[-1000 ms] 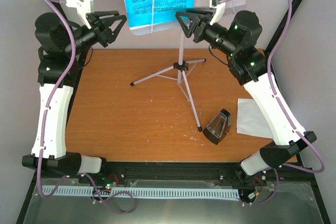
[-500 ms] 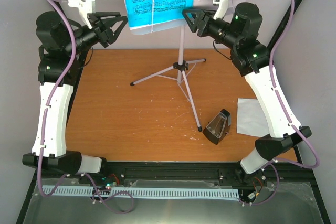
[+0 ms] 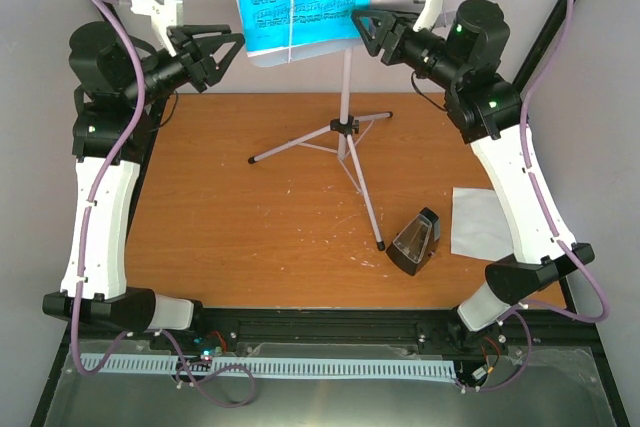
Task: Pack up the instrument practice props
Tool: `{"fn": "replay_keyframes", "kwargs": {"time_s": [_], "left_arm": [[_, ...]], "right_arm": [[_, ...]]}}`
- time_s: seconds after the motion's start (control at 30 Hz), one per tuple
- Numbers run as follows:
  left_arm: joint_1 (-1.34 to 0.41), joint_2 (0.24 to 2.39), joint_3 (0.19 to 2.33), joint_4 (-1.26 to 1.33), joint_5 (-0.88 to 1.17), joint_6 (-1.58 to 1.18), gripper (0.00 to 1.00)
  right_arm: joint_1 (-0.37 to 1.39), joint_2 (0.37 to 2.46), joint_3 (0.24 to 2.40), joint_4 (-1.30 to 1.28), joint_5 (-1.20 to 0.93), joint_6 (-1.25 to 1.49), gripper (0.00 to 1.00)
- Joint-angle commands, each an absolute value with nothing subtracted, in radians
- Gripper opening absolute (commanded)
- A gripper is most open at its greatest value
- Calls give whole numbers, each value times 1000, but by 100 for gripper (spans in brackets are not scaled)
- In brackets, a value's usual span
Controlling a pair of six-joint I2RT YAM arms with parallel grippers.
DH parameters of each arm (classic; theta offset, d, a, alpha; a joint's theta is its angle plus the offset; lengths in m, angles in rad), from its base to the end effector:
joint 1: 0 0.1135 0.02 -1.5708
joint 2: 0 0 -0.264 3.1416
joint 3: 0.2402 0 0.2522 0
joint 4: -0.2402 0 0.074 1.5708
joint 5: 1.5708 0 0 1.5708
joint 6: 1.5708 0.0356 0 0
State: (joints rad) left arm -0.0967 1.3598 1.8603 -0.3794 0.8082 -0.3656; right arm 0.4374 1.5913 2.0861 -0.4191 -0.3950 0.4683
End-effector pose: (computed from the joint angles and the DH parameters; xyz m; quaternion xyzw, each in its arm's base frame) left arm 0.2451 -0.0496 0.5537 0.2100 0.6436 -0.4115 0.6103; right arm 0.2832 0.1476 0.5546 -0.1336 0.6688 0.4346 0.5883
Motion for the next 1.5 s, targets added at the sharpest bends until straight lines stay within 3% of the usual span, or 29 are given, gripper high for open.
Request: {"fn": "replay_keyframes", "kwargs": {"time_s": [0.0,0.17,0.53,0.67,0.97,1.17,1.47], "left_arm": [[-100,1343,1894,-396,821,-350,51],[-100,1341,1895,-396,825,-352,53],[-100,1337,1899,-397,827,-355,54],[-100,1339,1915,-409,814,-353,59],[-100,1380,1936,-443,790,-354,72],[-100,1426,1960,-449,846,-359,62],[-100,1433,1959,-439,857,-365,37]], "right_arm": [[415,1595,2117,-445,-374,458,57],[407,1616,2121,-439,-411,472,55],[407,1640,2118,-370,-537,512,16],[408,1640,2108,-357,-551,518,5],[407,1639,2091,-332,-576,535,3],[408,1641,2086,-327,-586,540,3],[408,1646,2083,-321,-596,544,3]]}}
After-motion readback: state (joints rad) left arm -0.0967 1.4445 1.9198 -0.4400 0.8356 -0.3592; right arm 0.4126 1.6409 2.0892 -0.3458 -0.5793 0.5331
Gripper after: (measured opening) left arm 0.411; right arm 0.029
